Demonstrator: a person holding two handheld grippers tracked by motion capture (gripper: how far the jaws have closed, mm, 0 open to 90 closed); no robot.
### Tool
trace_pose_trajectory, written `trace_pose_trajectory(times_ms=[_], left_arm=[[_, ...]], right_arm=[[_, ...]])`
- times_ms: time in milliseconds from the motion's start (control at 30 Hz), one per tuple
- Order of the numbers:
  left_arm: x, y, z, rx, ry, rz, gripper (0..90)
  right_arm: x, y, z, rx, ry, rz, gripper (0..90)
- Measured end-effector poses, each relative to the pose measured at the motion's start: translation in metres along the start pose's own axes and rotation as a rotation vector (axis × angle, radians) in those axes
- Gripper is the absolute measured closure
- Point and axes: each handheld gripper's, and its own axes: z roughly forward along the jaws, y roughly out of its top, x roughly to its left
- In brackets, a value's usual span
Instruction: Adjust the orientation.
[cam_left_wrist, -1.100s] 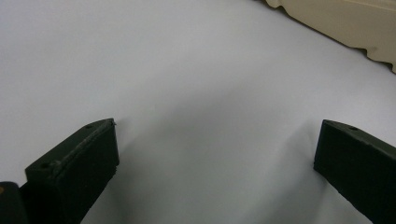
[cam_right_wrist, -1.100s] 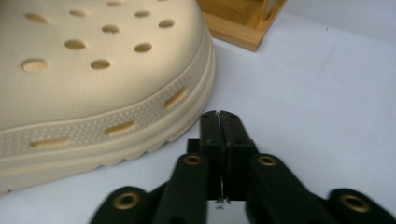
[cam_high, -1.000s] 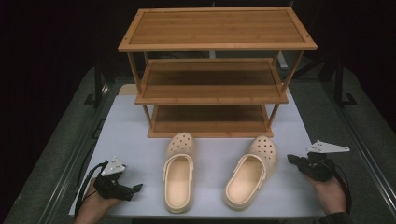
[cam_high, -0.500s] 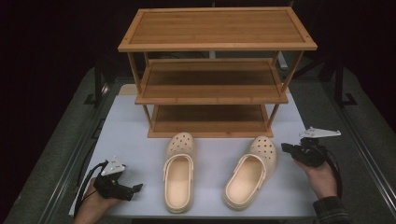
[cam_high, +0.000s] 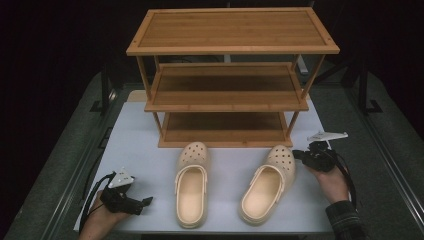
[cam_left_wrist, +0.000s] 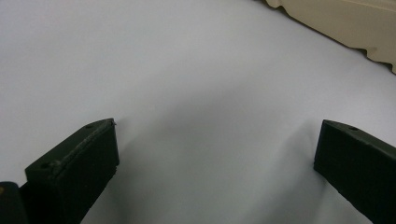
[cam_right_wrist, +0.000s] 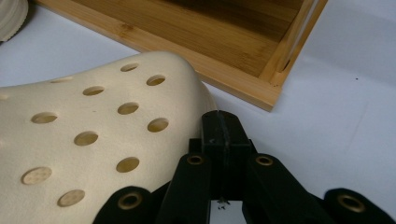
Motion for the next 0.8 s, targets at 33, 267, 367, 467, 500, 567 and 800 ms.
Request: trace_pose_trajectory(times_ms=[33,267,367,467,500,567,800], left_arm=[[0.000,0.000,0.000,0.002,0.000,0.000,0.0],[0.000,0.000,0.000,0.002,-0.001,0.000,0.0],[0.000,0.000,0.000,0.003,0.000,0.000,0.0],[0.000,0.000,0.000,0.003,-0.001,0.000,0.0],[0.000,0.000,0.000,0.002,-0.001,0.000,0.0],[0.000,0.000,0.000,0.002,-0.001,0.000,0.0],[0.000,0.000,0.000,0.003,-0.002,0.000,0.0]], right_arm=[[0.001,0.002,0.001,0.006,-0.002,-0.002,89.9],[0.007,0.009,0.009,0.012,-0.004,-0.016,89.9],[0.012,0.015,0.015,0.016,0.001,-0.026,89.9],[0.016,0.019,0.020,0.017,0.007,-0.033,89.9],[0.017,0.020,0.021,0.015,0.009,-0.033,89.9],[0.018,0.022,0.023,0.019,0.013,-0.034,89.9],[0.028,0.030,0.032,0.014,0.037,-0.050,89.9]])
